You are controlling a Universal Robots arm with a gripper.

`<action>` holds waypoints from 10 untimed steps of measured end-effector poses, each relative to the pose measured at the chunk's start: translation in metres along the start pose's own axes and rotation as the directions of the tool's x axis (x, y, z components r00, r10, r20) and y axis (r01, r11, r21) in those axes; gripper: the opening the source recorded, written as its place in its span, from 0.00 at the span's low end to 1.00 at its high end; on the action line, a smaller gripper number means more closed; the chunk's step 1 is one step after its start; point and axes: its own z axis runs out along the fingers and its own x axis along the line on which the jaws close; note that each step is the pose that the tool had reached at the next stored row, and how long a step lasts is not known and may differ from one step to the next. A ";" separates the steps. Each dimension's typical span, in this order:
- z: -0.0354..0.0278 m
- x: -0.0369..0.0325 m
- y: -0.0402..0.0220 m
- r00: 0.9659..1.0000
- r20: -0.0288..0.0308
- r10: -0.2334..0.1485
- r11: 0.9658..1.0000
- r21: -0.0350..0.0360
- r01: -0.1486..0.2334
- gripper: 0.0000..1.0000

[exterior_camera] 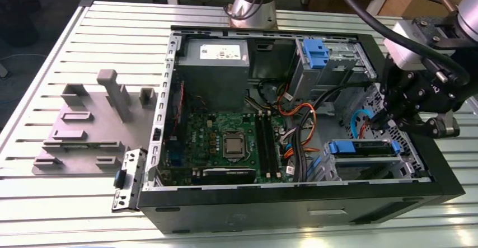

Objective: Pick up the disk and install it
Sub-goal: 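Insert the first disk wire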

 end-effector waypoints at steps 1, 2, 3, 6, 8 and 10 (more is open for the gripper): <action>-0.0002 0.0023 0.0002 1.000 0.000 0.000 1.000 0.000 0.000 0.16; -0.0002 0.0039 0.0005 1.000 0.000 0.000 1.000 0.000 0.000 0.16; 0.0000 0.0048 0.0008 1.000 0.000 0.000 1.000 0.000 0.000 0.16; 0.0008 0.0065 0.0011 1.000 0.000 0.000 1.000 0.001 0.000 0.16; 0.0008 0.0082 0.0012 1.000 0.000 0.000 1.000 0.001 0.000 0.16; 0.0010 0.0094 0.0013 1.000 0.000 0.000 1.000 0.001 0.000 0.16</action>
